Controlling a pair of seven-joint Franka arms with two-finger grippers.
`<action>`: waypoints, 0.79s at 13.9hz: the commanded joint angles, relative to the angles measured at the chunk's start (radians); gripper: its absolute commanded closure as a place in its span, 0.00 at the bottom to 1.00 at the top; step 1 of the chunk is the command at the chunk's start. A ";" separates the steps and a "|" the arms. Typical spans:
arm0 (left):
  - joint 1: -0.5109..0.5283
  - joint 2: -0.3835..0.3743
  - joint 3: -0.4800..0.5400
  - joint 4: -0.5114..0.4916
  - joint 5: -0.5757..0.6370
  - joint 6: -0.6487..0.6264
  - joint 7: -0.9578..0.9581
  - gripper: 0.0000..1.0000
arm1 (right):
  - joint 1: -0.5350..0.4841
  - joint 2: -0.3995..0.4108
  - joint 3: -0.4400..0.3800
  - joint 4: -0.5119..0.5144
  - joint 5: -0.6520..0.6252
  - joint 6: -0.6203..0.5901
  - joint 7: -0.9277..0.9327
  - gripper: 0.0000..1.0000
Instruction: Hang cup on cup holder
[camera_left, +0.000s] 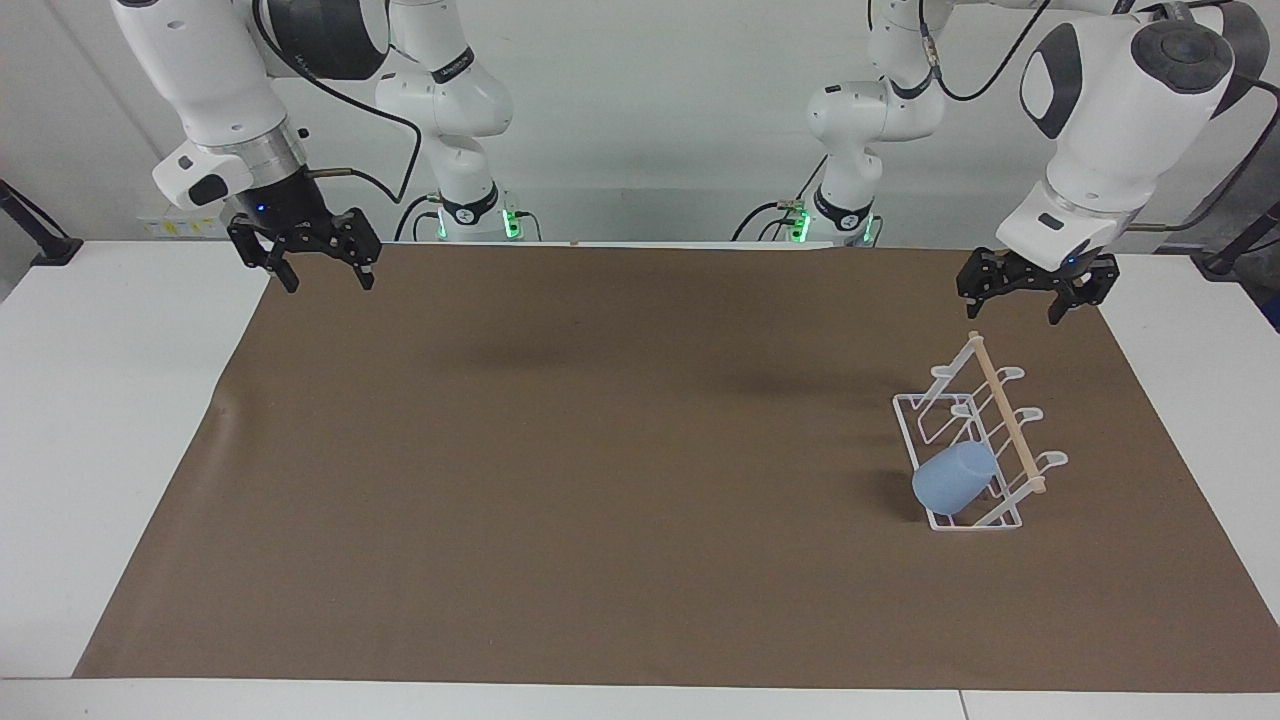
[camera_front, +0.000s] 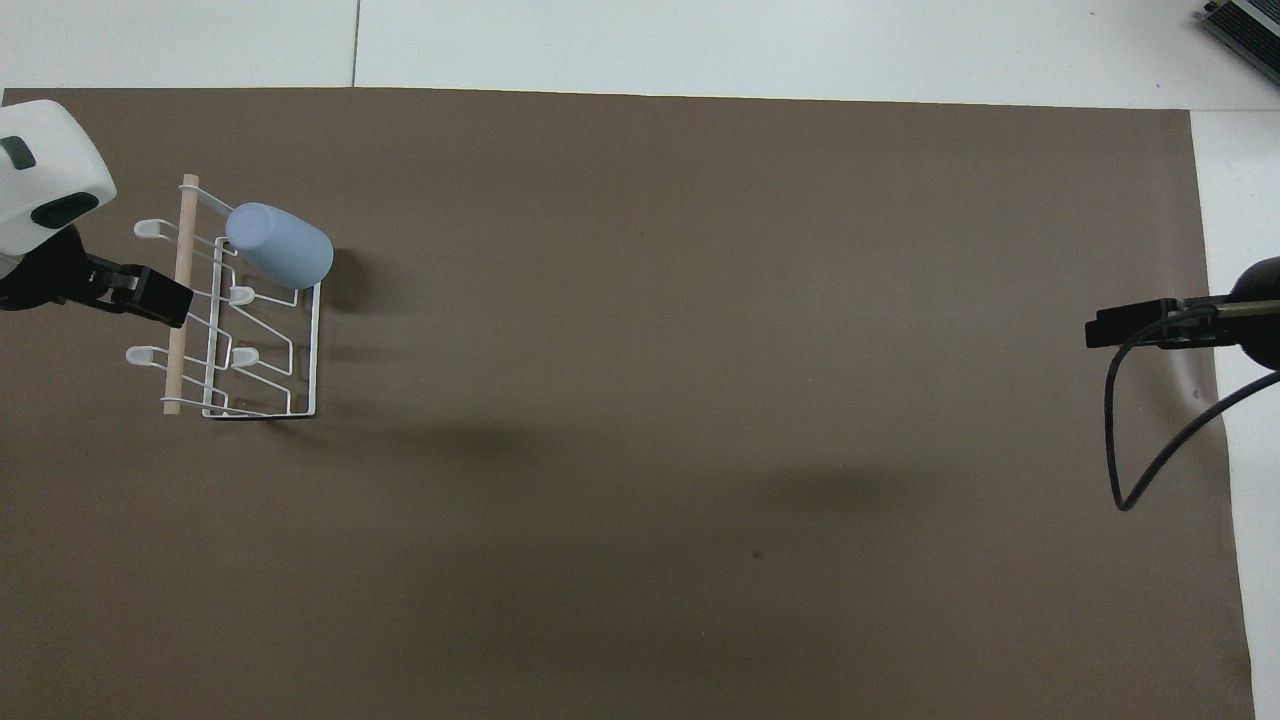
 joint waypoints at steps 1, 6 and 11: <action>0.007 -0.046 -0.002 -0.051 -0.018 -0.008 -0.005 0.00 | -0.005 -0.010 0.003 -0.006 -0.005 0.000 0.014 0.00; 0.009 -0.047 0.000 -0.053 -0.020 -0.040 -0.011 0.00 | -0.006 -0.010 0.003 -0.006 -0.005 0.000 0.014 0.00; 0.010 -0.047 0.000 -0.053 -0.018 -0.029 -0.013 0.00 | -0.006 -0.010 0.003 -0.006 -0.005 0.000 0.014 0.00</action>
